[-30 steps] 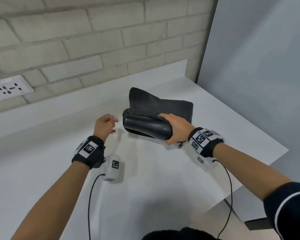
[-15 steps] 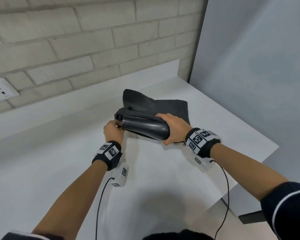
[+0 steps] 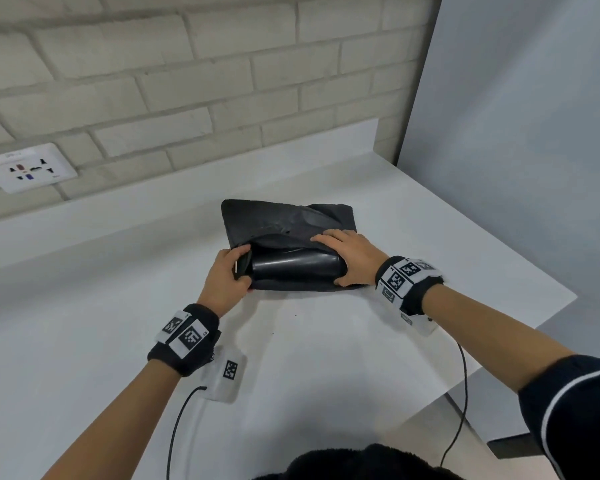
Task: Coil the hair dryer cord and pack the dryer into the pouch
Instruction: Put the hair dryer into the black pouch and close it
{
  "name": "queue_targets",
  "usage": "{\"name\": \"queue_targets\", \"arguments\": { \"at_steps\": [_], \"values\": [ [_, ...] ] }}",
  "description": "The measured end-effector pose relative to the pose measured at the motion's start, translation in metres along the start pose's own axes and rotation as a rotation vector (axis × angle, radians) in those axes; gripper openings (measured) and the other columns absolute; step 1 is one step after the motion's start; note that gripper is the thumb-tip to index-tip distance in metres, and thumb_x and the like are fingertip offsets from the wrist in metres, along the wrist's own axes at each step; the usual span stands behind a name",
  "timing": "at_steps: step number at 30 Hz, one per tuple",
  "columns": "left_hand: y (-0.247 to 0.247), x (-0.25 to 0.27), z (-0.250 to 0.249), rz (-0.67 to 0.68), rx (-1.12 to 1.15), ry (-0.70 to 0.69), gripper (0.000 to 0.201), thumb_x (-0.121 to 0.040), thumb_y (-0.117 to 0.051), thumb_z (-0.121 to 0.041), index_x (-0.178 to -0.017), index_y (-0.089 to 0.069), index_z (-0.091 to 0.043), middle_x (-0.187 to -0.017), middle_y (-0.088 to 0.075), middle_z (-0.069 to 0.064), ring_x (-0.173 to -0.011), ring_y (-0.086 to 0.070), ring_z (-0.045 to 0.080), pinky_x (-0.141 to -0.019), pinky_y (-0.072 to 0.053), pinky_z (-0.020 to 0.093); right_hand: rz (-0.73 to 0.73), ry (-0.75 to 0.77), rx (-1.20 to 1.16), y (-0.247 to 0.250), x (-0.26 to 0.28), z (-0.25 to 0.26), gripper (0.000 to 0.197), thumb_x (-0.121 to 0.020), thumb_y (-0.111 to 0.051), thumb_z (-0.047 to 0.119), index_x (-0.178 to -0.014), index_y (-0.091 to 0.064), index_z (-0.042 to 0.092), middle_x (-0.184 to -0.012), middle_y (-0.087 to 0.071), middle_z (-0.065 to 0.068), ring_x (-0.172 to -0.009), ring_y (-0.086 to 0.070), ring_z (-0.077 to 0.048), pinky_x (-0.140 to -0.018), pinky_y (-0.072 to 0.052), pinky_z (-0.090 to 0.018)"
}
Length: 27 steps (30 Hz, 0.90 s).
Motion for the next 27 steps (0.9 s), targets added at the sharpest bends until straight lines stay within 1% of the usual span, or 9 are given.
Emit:
{"name": "queue_targets", "arguments": {
  "at_steps": [2, 3, 7, 10, 13, 17, 21, 24, 27],
  "values": [
    [0.004, 0.006, 0.002, -0.063, -0.117, 0.020, 0.055, -0.078, -0.057, 0.000, -0.130, -0.049, -0.012, -0.127, -0.045, 0.008, -0.091, -0.061, 0.036, -0.085, -0.052, 0.039, -0.006, 0.021, -0.053, 0.002, 0.000, 0.004, 0.101, -0.064, -0.081, 0.026, -0.146, -0.022, 0.023, -0.151, -0.027, -0.009, -0.139, -0.026, -0.029, -0.113, -0.024, -0.042],
    [0.006, 0.008, 0.002, -0.092, -0.185, 0.042, 0.052, -0.077, -0.060, -0.005, -0.128, -0.051, -0.012, -0.129, -0.047, 0.007, -0.090, -0.062, 0.034, -0.089, -0.048, 0.037, -0.008, 0.007, -0.105, 0.004, 0.002, 0.004, 0.106, -0.063, -0.083, 0.026, -0.147, -0.018, 0.022, -0.153, -0.023, -0.012, -0.141, -0.022, -0.028, -0.115, -0.021, -0.040],
    [0.010, 0.016, -0.006, -0.116, -0.536, 0.047, 0.043, -0.078, -0.066, -0.024, -0.117, -0.058, -0.009, -0.134, -0.039, 0.012, -0.114, -0.048, 0.033, -0.091, -0.043, 0.039, -0.029, -0.218, -0.287, 0.006, 0.018, -0.016, 0.123, -0.060, -0.085, 0.027, -0.148, 0.000, 0.022, -0.152, -0.018, -0.020, -0.140, -0.022, -0.033, -0.115, -0.024, -0.042],
    [0.008, 0.022, -0.028, -0.244, -0.684, -0.215, 0.032, -0.070, -0.073, -0.019, -0.099, -0.066, -0.007, -0.121, -0.049, 0.020, -0.111, -0.047, 0.041, -0.084, -0.044, 0.046, -0.082, -0.372, -0.360, 0.000, 0.041, -0.031, 0.099, -0.071, -0.077, 0.025, -0.147, -0.013, 0.017, -0.138, -0.039, -0.020, -0.126, -0.042, -0.034, -0.103, -0.037, -0.038],
    [-0.017, 0.022, -0.045, -0.107, -0.789, -0.448, 0.036, -0.058, -0.081, -0.020, -0.090, -0.068, -0.011, -0.110, -0.056, 0.021, -0.102, -0.055, 0.043, -0.081, -0.049, 0.050, -0.231, -0.376, -0.375, -0.004, 0.051, -0.033, 0.060, -0.081, -0.067, 0.019, -0.134, -0.039, 0.014, -0.122, -0.056, -0.016, -0.107, -0.055, -0.030, -0.093, -0.045, -0.037],
    [-0.049, 0.012, -0.057, 0.085, -0.941, -0.487, 0.051, -0.059, -0.082, -0.029, -0.103, -0.061, -0.016, -0.129, -0.050, 0.020, -0.121, -0.047, 0.041, -0.099, -0.039, 0.054, -0.440, -0.313, -0.416, 0.009, 0.052, -0.027, 0.033, -0.085, -0.053, 0.002, -0.117, -0.057, 0.008, -0.101, -0.065, -0.017, -0.080, -0.054, -0.022, -0.080, -0.048, -0.033],
    [-0.065, -0.004, -0.069, 0.159, -0.819, -0.451, 0.068, -0.076, -0.071, -0.033, -0.132, -0.037, -0.016, -0.151, -0.024, 0.011, -0.140, -0.025, 0.031, -0.114, -0.022, 0.047, -0.520, -0.090, -0.300, 0.019, 0.058, -0.010, 0.030, -0.083, -0.049, -0.005, -0.104, -0.068, 0.007, -0.091, -0.059, -0.019, -0.074, -0.056, -0.029, -0.069, -0.047, -0.033],
    [-0.079, -0.012, -0.076, 0.257, -0.870, -0.468, 0.082, -0.081, -0.066, -0.035, -0.146, -0.018, -0.023, -0.152, -0.025, 0.005, -0.137, -0.030, 0.028, -0.109, -0.032, 0.042, -0.512, 0.034, -0.216, 0.015, 0.065, -0.002, 0.025, -0.083, -0.051, 0.002, -0.096, -0.072, 0.007, -0.084, -0.057, -0.019, -0.060, -0.052, -0.029, -0.054, -0.044, -0.032],
    [-0.083, -0.014, -0.074, 0.275, -0.921, -0.420, 0.073, -0.086, -0.059, -0.036, -0.146, -0.020, -0.027, -0.149, -0.033, -0.001, -0.124, -0.048, 0.027, -0.093, -0.046, 0.040, -0.523, 0.071, -0.175, 0.008, 0.068, 0.000, 0.022, -0.082, -0.054, 0.006, -0.091, -0.073, 0.009, -0.075, -0.055, -0.016, -0.056, -0.041, -0.017, -0.049, -0.036, -0.026]
  ]
}}
Point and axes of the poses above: each hand's wrist, its own x-axis away from the middle knuckle, its own y-axis out of the back of the hand, z = x × y, the point moved 5 cm from there along -x, towards the middle knuckle
